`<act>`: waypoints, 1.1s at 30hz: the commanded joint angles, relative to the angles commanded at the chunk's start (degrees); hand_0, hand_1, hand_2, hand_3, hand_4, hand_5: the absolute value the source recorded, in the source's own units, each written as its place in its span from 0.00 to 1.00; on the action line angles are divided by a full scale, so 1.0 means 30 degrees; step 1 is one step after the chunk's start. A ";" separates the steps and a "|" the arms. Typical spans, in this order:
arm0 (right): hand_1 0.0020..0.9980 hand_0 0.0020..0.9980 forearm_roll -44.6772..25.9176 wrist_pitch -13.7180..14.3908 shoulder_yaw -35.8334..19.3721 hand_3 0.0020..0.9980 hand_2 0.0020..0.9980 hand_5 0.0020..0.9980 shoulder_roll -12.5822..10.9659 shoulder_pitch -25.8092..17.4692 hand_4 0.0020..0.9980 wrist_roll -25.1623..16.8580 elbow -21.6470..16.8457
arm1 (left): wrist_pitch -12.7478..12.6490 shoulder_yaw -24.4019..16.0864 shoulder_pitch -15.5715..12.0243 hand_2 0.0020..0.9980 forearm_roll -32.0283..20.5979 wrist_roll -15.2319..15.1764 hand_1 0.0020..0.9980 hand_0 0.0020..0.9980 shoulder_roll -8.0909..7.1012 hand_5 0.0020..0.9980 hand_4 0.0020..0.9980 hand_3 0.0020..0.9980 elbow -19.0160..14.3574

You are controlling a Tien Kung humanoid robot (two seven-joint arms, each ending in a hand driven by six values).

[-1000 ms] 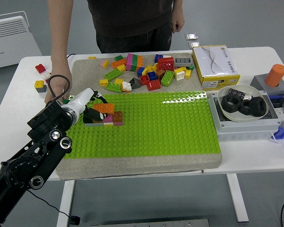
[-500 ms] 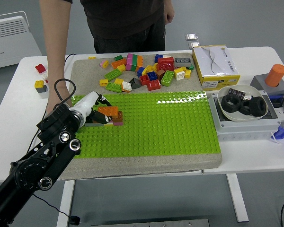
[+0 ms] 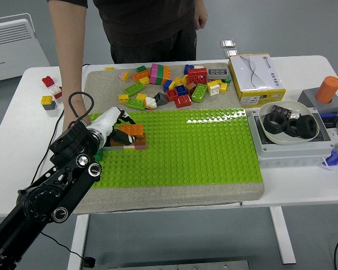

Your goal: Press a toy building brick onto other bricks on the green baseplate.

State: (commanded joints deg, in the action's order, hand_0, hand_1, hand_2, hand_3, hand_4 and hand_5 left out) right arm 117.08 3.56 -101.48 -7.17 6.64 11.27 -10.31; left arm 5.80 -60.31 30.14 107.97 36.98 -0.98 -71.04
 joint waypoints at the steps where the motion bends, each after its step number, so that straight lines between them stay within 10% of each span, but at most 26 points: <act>1: 0.68 0.72 0.0006 -0.0001 -0.0017 0.81 0.74 1.00 0.0003 -0.0010 0.84 0.0000 0.0000 | -0.0011 -0.0058 0.0013 0.79 0.0022 0.0000 0.81 0.85 -0.0006 0.01 0.66 0.34 0.0060; 33: 0.68 0.73 0.0484 -0.0046 -0.0544 0.81 0.74 1.00 -0.0020 -0.0148 0.84 -0.0014 0.0000 | 0.0177 0.0198 -0.0058 0.77 0.0652 0.0000 0.80 0.84 -0.0162 0.00 0.63 0.33 -0.0299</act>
State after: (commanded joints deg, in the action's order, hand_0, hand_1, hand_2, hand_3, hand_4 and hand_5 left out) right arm 118.53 3.42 -103.11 -7.23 6.19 11.23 -10.31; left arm 6.33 -59.72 29.96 109.93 36.98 -1.47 -71.94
